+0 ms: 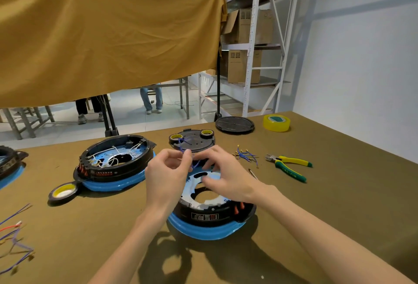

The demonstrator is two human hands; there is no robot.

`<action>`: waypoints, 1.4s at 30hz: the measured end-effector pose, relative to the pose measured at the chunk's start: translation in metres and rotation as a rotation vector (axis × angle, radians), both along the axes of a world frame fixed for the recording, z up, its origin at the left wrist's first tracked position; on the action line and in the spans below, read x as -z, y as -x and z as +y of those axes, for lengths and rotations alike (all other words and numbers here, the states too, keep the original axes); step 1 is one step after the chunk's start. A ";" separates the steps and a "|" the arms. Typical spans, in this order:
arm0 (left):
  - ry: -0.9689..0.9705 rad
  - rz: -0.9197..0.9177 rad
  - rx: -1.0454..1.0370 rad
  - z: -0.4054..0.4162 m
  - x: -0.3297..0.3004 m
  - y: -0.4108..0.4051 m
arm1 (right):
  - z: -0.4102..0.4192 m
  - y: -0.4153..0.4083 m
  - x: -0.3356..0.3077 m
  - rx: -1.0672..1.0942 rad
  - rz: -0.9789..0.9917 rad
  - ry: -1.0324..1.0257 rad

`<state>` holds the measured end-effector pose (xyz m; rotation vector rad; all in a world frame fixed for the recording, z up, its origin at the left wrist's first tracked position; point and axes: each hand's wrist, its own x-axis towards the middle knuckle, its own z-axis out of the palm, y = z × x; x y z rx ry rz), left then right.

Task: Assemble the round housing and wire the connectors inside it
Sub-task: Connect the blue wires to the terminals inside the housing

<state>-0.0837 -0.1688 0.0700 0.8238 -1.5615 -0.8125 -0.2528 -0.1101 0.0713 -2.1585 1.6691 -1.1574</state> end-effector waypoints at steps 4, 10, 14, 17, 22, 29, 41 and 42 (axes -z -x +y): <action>-0.019 -0.021 0.229 -0.003 -0.009 0.006 | 0.007 -0.006 0.003 0.067 0.055 0.105; 0.006 -0.133 0.427 -0.008 -0.013 0.012 | 0.014 -0.006 0.012 -0.020 -0.249 0.072; 0.016 -0.162 0.527 -0.012 -0.021 0.009 | 0.011 -0.001 0.016 0.026 -0.546 0.063; 0.056 -0.231 0.490 -0.014 -0.011 0.004 | 0.003 0.013 0.020 0.237 -0.776 0.123; 0.151 -0.481 0.136 -0.038 0.020 -0.006 | -0.005 0.037 0.034 0.597 -0.930 0.144; 0.058 -0.643 0.194 -0.042 0.048 -0.024 | -0.020 0.033 0.039 0.556 -0.667 0.133; 0.253 -0.647 0.056 -0.015 0.069 -0.037 | -0.026 0.031 -0.003 0.408 -0.072 -0.181; 0.247 -0.671 -0.017 -0.005 0.068 -0.031 | -0.023 0.033 0.000 0.444 -0.047 -0.207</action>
